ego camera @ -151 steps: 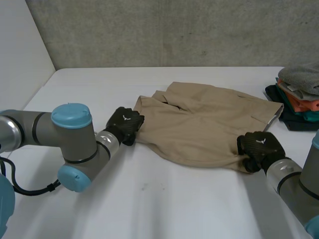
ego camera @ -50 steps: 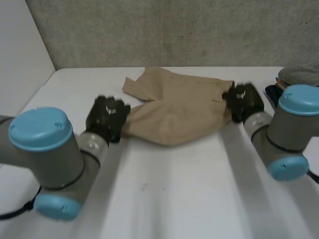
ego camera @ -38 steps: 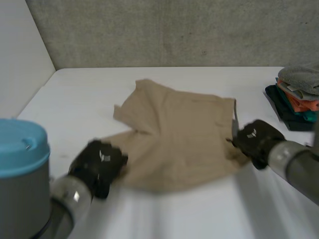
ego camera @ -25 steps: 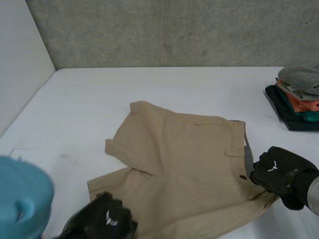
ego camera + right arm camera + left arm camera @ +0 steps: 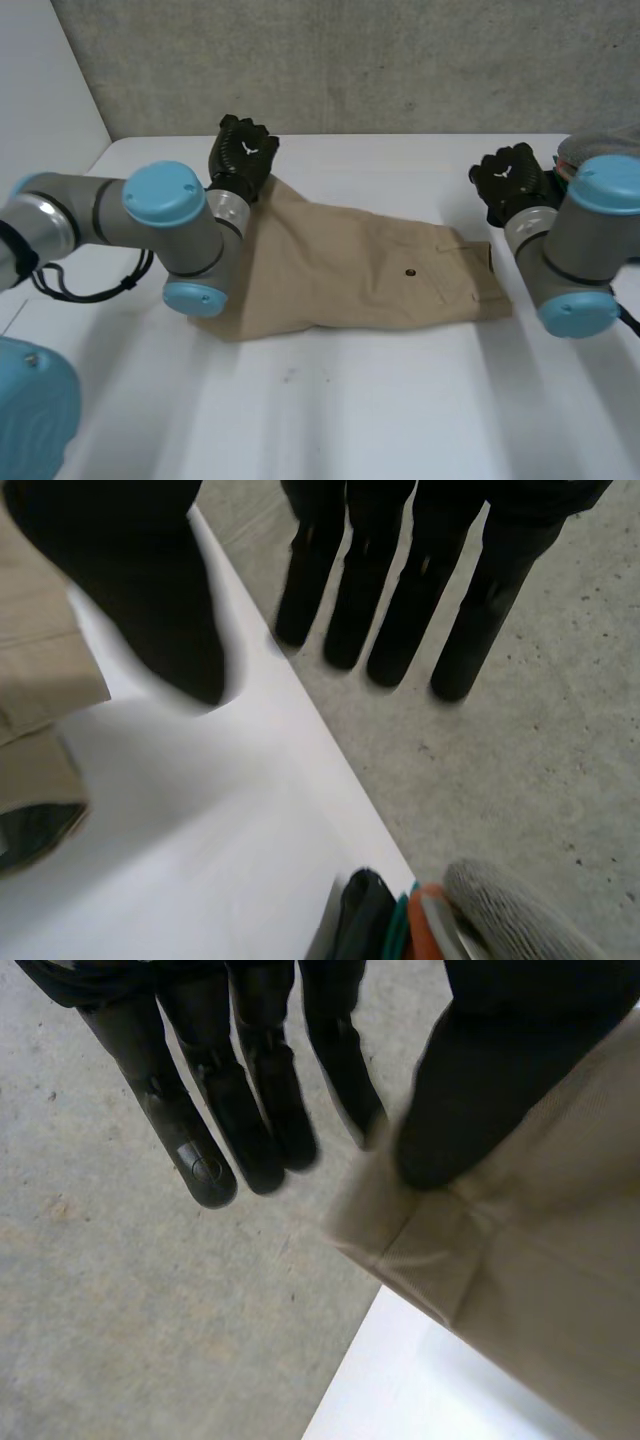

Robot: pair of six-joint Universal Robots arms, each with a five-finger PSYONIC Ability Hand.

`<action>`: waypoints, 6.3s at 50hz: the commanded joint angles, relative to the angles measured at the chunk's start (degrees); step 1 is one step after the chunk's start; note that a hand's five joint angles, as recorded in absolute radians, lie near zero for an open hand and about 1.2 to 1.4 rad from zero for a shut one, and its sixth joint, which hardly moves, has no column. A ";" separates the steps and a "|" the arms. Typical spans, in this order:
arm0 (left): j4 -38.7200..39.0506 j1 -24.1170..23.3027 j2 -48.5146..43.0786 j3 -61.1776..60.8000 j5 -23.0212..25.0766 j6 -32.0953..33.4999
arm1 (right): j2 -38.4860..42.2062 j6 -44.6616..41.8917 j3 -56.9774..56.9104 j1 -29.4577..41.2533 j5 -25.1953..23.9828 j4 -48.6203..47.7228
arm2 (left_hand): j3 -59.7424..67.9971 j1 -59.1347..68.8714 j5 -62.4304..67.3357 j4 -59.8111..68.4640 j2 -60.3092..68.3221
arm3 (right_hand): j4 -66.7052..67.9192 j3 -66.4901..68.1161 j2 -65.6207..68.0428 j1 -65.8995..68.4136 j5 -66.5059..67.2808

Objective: Fold the laundry.

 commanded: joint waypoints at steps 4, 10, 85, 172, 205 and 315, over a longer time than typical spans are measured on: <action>4.04 -2.11 2.80 -4.87 0.83 -11.70 | -0.30 5.25 1.06 0.09 -0.32 0.52 | -33.12 -29.51 -32.58 -32.94 -32.91 | -32.83 -32.55 -31.40 -29.77 -32.46; 4.57 -2.29 11.59 -15.57 0.92 -12.32 | -9.54 9.38 7.66 -2.01 -5.50 14.75 | -33.12 -29.51 -32.58 -32.94 -32.91 | -32.83 -32.55 -31.40 -29.77 -32.46; 3.60 -2.11 36.91 -41.53 0.92 -29.02 | -17.63 -9.33 21.73 -14.06 -9.03 8.44 | -33.12 -29.51 -32.58 -32.94 -32.91 | 37.17 37.45 38.60 40.23 37.54; -29.10 -16.00 15.10 -11.73 -12.19 -30.24 | -5.57 5.51 -1.06 -2.63 -28.72 27.79 | -32.73 -29.12 -32.19 -32.56 -32.53 | -32.83 -32.55 -31.40 -29.77 -32.46; -30.24 -10.46 29.01 -15.07 19.99 -33.32 | -11.48 -0.64 37.29 -0.79 -35.31 -13.61 | -31.39 -27.78 -30.85 -31.21 -31.18 | -32.83 -32.55 -31.40 -29.77 -32.46; -24.70 -8.79 35.69 -20.26 19.99 -38.33 | 8.83 44.28 -17.57 -44.47 -46.29 -13.00 | -31.22 -27.61 -30.68 -31.04 -31.02 | -32.83 -32.55 -31.40 -29.77 -32.46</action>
